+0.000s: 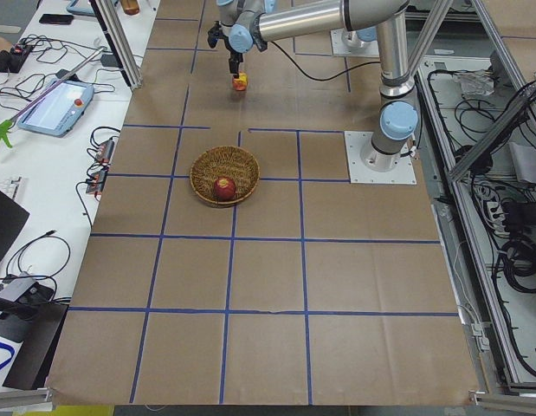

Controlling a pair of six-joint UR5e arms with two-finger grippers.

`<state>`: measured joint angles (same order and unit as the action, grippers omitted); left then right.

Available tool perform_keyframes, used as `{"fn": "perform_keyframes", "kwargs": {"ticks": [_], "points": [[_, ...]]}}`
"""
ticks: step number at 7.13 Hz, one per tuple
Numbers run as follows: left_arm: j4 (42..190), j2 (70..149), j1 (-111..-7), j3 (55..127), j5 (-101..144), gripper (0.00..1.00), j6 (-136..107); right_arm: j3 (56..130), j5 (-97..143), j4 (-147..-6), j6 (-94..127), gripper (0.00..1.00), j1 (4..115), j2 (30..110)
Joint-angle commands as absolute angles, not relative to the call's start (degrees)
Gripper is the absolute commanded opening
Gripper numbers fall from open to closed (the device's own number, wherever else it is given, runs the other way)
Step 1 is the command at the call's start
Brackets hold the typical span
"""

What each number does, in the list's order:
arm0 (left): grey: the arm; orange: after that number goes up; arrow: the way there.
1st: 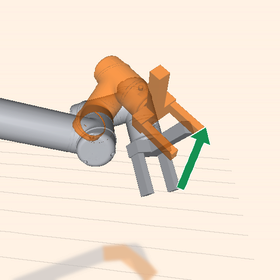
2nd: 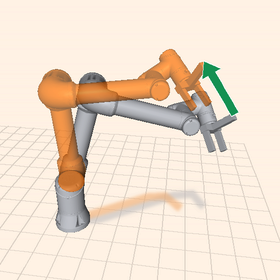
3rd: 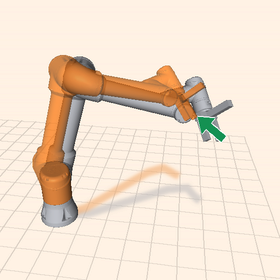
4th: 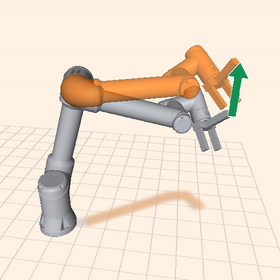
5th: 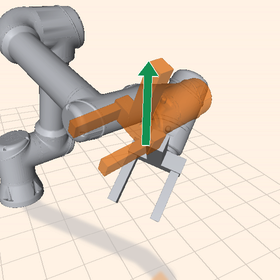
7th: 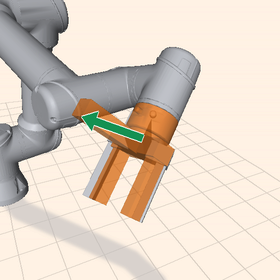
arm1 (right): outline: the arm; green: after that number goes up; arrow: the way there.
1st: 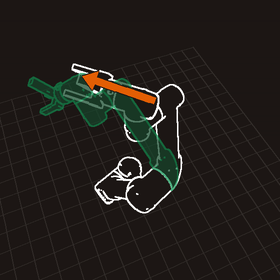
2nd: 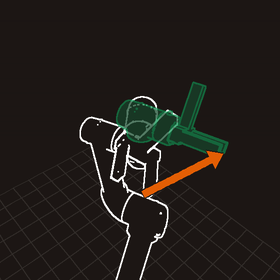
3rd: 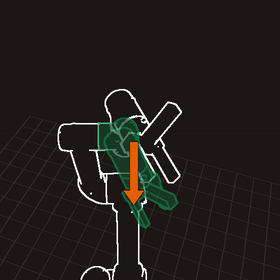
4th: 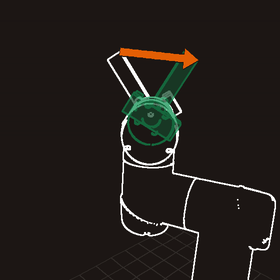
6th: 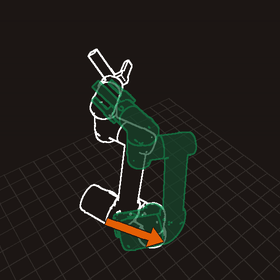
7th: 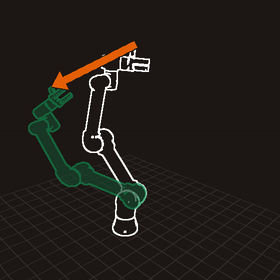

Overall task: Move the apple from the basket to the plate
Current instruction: 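Set the apple down mid-table and open the left gripper while the right arm approaches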

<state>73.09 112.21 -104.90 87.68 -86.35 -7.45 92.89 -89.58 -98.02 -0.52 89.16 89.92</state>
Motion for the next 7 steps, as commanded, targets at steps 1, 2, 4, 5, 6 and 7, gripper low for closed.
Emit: {"fn": "perform_keyframes", "kwargs": {"ticks": [1, 2, 4, 5, 6, 7], "points": [[80.49, 103.22, -99.6, 89.28, -86.4, 0.99, -3.09, 92.73, -89.56, -101.33, 0.0, 1.0, 89.99, 88.43], [84.95, 100.66, -99.41, 89.38, -86.66, 0.99, -3.08, 92.72, -89.56, -103.6, 2.96, 1.0, 92.52, 87.03], [86.65, 98.09, -99.06, 89.04, -88.31, 0.99, -3.08, 91.94, -89.73, -111.05, 12.78, 1.0, 100.33, 80.2], [86.75, 98.17, -98.27, 88.34, -88.59, 0.99, -2.99, 90.54, -90.0, -114.83, 16.31, 1.0, 103.59, 75.55], [86.75, 98.09, -95.83, 87.9, -88.16, 0.99, -2.9, 89.57, -92.52, -117.48, 18.44, 1.0, 105.8, 72.11], [87.44, 97.82, -94.84, 87.8, -88.33, 0.99, -2.9, 89.47, -93.94, -120.38, 20.55, 1.0, 107.65, 69.11]]}}
